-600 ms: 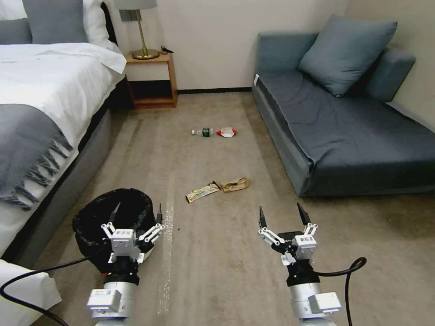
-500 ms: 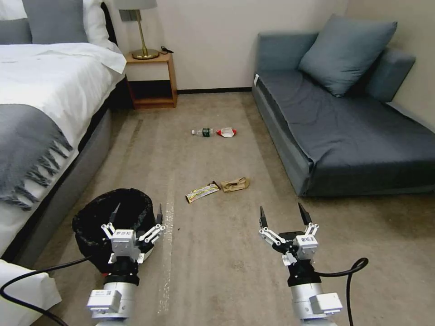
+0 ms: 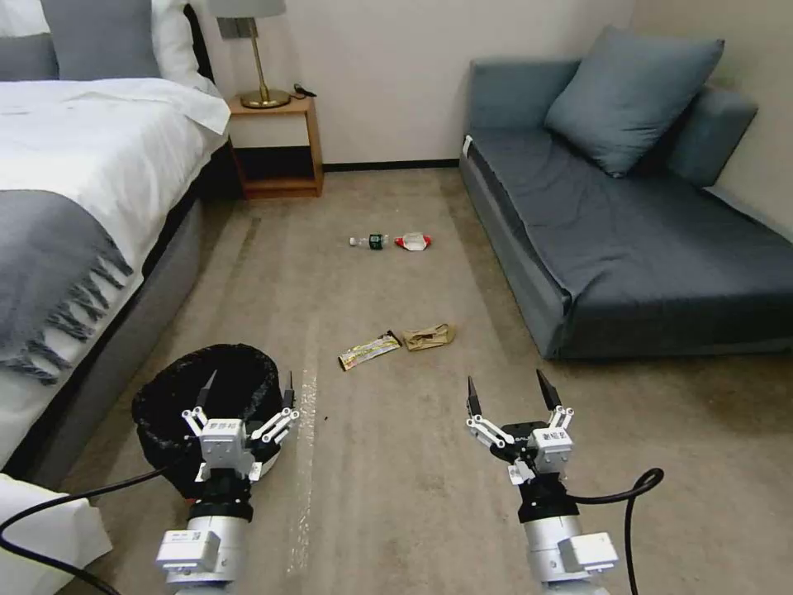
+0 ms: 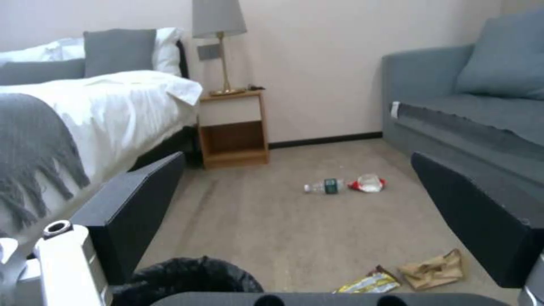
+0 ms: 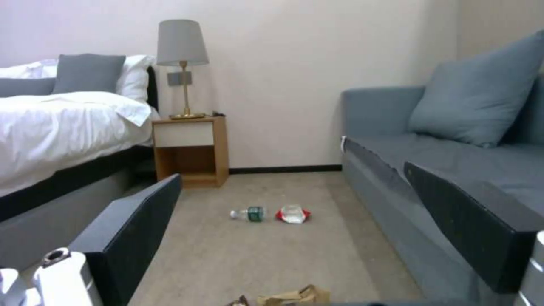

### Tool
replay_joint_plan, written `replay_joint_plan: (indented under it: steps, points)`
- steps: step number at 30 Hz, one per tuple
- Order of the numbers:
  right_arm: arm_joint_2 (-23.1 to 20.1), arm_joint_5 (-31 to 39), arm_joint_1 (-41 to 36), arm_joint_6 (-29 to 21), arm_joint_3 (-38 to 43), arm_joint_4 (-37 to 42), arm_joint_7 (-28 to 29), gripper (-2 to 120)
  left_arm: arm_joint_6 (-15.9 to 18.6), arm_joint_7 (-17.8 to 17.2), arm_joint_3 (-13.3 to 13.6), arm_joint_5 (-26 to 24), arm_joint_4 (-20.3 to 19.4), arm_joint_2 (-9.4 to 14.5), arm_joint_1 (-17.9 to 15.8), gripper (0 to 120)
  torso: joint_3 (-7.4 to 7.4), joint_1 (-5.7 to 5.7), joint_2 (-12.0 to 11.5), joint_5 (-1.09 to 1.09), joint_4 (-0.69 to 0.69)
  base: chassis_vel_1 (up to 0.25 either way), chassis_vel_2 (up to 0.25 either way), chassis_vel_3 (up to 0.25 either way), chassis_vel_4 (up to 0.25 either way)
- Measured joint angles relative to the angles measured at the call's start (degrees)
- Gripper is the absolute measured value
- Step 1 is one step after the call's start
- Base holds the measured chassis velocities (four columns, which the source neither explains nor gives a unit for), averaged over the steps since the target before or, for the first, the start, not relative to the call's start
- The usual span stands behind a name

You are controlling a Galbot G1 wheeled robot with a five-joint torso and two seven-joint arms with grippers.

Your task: Pick up the trash bin, then pick up the garbage on the floor and place it into the trash bin.

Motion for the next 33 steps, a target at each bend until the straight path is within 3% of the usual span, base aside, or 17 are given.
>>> replay_joint_plan:
  steps: [19, 24, 28, 33]
  points:
    - [-0.5, 0.6, -0.8, -0.4, 1.1, 0.4, 0.0, 100, 1.3, 0.0, 0.0, -1.4, -0.5, 0.8, -0.8, 99, 0.0, 0.0, 0.0, 0.0, 0.0, 0.0, 0.0, 0.0, 0.0]
    - [-0.5, 0.9, -0.5, -0.5, 1.3, 0.1, 0.0, 100, 4.1, -0.2, -0.9, -5.5, -0.7, 1.8, -1.9, 99, 0.0, 0.0, 0.0, 0.0, 0.0, 0.0, 0.0, 0.0, 0.0]
    - [-0.7, 1.4, 0.0, -0.6, 1.8, 0.0, 0.1, 100, 7.6, -0.2, -2.1, -10.6, -1.0, 4.2, -3.5, 99, 0.0, 0.0, 0.0, 0.0, 0.0, 0.0, 0.0, 0.0, 0.0]
    - [-0.8, 1.8, 0.2, -0.7, 2.1, -0.1, 0.1, 100, 9.6, -0.2, -3.0, -13.8, -1.0, 5.9, -4.6, 99, 0.0, 0.0, 0.0, -0.01, 0.0, 0.0, 0.0, 0.0, 0.0]
